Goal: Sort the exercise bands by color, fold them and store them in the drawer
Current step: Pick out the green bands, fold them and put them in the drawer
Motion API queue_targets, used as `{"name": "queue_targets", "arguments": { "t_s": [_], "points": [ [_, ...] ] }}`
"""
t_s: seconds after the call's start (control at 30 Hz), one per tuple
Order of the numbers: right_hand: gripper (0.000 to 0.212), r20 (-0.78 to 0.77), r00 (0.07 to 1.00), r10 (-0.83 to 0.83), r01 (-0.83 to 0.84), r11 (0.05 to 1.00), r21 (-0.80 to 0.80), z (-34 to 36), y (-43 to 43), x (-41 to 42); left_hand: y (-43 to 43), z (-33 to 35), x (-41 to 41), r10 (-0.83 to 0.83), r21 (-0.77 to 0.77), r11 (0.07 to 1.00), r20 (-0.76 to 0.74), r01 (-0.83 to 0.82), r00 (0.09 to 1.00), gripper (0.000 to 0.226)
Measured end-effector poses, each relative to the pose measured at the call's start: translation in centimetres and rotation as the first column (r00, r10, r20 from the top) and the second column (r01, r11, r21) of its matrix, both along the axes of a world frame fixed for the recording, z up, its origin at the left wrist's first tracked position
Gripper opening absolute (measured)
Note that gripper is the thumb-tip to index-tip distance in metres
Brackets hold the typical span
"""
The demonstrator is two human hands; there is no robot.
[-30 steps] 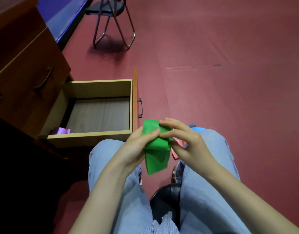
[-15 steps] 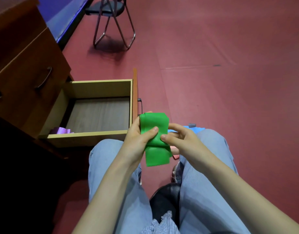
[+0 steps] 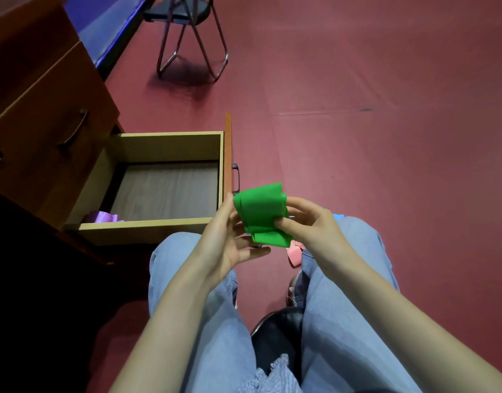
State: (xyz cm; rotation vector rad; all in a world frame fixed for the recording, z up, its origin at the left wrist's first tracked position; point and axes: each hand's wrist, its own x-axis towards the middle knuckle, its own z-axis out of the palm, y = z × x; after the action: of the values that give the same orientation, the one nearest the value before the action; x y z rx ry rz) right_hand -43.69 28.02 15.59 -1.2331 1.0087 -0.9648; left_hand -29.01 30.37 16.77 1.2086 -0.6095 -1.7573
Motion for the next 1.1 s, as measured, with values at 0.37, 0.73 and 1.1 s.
{"name": "queue_targets", "arguments": {
  "t_s": [0.37,0.73,1.1],
  "points": [
    [0.047,0.048,0.998,0.047,-0.045,0.998,-0.052,-0.2,0.7,0.8,0.2,-0.5,0.9,-0.007,-0.097,0.995,0.141,0.021,0.99,0.027],
    [0.034,0.162,0.983,0.089,-0.121,0.972,0.2,-0.7,-0.2,3.2,0.5,-1.4,1.8,0.269,-0.337,0.922,0.209,-0.189,0.94,0.034],
    [0.032,0.071,0.978,0.194,-0.203,0.967,0.152,-2.2,-3.9,7.2,-2.5,-2.3,5.7,0.309,-0.391,0.899,0.255,-0.195,0.916,0.025]
  ]
}}
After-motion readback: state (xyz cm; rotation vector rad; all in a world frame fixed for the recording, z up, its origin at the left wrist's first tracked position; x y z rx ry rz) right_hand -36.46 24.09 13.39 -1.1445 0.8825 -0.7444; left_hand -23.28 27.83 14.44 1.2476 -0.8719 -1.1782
